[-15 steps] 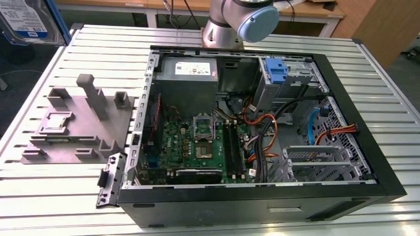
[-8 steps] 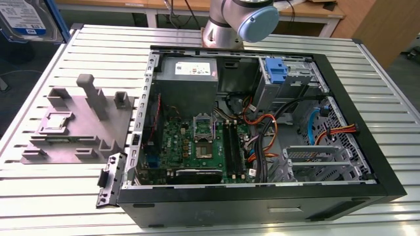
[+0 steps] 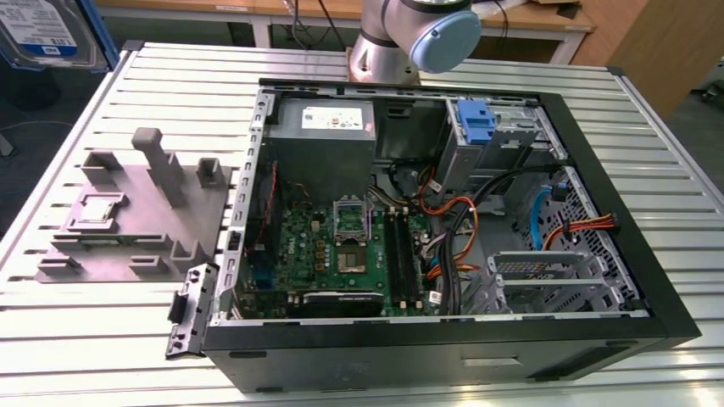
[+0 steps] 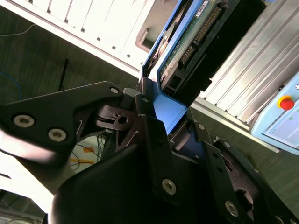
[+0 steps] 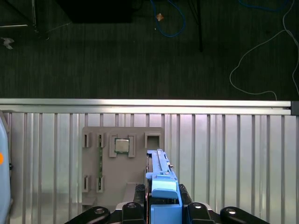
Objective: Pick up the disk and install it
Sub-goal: 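Pick up the disk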
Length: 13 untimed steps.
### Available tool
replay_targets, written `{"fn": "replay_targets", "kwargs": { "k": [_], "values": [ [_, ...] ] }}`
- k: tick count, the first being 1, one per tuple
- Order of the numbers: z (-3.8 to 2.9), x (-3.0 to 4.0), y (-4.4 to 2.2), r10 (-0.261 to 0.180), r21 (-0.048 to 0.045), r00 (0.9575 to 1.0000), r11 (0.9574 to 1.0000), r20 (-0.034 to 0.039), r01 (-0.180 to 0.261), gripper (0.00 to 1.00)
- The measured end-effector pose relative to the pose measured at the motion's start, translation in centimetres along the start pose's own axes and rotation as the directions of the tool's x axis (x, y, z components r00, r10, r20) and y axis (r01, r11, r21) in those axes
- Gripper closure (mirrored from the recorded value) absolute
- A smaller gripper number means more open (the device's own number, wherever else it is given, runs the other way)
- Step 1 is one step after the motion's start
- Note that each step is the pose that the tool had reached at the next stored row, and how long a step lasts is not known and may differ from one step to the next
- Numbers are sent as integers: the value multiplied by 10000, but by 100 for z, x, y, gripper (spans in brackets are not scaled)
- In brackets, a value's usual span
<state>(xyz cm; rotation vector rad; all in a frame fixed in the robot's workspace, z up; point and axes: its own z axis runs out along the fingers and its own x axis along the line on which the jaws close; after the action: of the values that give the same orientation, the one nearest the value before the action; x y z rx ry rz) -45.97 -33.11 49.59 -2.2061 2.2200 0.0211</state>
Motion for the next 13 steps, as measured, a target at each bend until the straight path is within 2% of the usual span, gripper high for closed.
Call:
{"fn": "replay_targets", "kwargs": {
  "k": [13],
  "values": [
    [-7,7,-14,-2,-2,10000,10000,-1,2,64]
  ]
}}
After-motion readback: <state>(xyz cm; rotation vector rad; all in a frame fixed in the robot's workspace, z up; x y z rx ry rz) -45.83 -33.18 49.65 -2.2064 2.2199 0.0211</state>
